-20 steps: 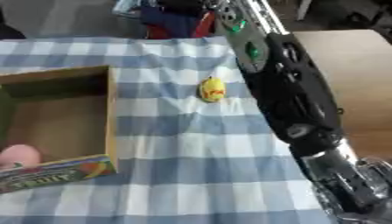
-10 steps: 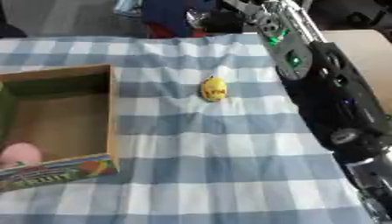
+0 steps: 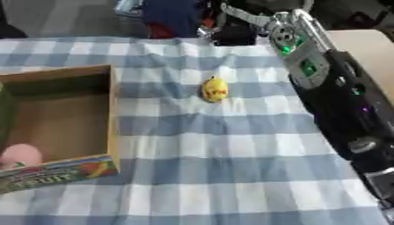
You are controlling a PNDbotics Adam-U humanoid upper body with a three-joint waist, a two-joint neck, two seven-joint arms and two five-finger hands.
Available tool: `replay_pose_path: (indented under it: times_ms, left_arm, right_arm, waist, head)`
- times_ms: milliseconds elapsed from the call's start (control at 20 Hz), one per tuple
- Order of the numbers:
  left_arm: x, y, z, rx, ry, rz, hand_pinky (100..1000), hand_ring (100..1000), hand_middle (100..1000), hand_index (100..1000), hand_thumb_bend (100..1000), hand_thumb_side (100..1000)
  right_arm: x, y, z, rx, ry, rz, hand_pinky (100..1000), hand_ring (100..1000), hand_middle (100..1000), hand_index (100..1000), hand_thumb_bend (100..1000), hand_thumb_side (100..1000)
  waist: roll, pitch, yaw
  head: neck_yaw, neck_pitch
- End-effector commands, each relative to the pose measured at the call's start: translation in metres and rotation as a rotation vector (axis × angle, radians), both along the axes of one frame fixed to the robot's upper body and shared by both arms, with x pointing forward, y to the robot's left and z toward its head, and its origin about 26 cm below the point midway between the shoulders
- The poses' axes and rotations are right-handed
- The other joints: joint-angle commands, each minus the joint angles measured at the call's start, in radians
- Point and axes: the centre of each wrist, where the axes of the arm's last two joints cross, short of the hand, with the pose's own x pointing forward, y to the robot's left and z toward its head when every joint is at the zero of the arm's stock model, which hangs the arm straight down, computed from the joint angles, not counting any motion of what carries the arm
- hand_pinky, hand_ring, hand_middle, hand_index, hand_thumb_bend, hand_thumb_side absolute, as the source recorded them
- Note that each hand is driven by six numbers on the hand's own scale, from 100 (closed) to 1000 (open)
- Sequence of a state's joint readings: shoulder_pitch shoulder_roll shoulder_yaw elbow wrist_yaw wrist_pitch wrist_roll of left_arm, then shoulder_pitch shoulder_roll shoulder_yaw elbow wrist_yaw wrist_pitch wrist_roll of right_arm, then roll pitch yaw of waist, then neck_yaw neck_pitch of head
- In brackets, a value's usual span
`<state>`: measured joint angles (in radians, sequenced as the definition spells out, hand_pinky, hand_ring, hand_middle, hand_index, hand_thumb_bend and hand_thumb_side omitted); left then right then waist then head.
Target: Pick up objects on the table and place them in the box.
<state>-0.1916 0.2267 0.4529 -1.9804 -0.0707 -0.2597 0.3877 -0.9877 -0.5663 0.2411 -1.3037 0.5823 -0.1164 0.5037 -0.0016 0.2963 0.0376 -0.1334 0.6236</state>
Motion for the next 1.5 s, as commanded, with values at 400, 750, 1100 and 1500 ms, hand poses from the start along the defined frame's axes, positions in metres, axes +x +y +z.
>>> replay_pose_path:
  times_ms: [400, 750, 1100, 1500]
  left_arm:
    - [-0.004, 0.004, 0.010, 0.036, -0.024, 0.014, 357, 593, 536, 785, 428, 564]
    - [-0.004, 0.004, 0.010, 0.037, -0.024, 0.013, 357, 593, 536, 785, 429, 564]
    - [-0.004, 0.004, 0.010, 0.037, -0.025, 0.014, 357, 594, 536, 784, 430, 563]
    - [-0.003, 0.003, 0.010, 0.039, -0.027, 0.010, 357, 594, 536, 784, 430, 563]
  right_arm:
    - [-0.001, -0.022, -0.005, -0.045, 0.073, -0.036, 682, 848, 801, 1000, 113, 875]
    - [0.000, -0.028, -0.015, -0.092, 0.099, -0.040, 689, 859, 821, 1000, 340, 958]
    - [0.001, -0.039, -0.027, -0.124, 0.115, -0.072, 690, 864, 830, 1000, 398, 984]
    - [0.004, -0.049, -0.044, -0.156, 0.154, -0.104, 688, 862, 821, 1000, 401, 977]
  waist:
    - [0.006, -0.013, 0.003]
    - [0.005, -0.010, 0.005]
    - [0.003, -0.007, 0.008]
    - [0.003, -0.003, 0.012]
  head:
    - [0.002, -0.009]
    - [0.002, -0.010]
    - [0.003, -0.012]
    - [0.002, -0.008]
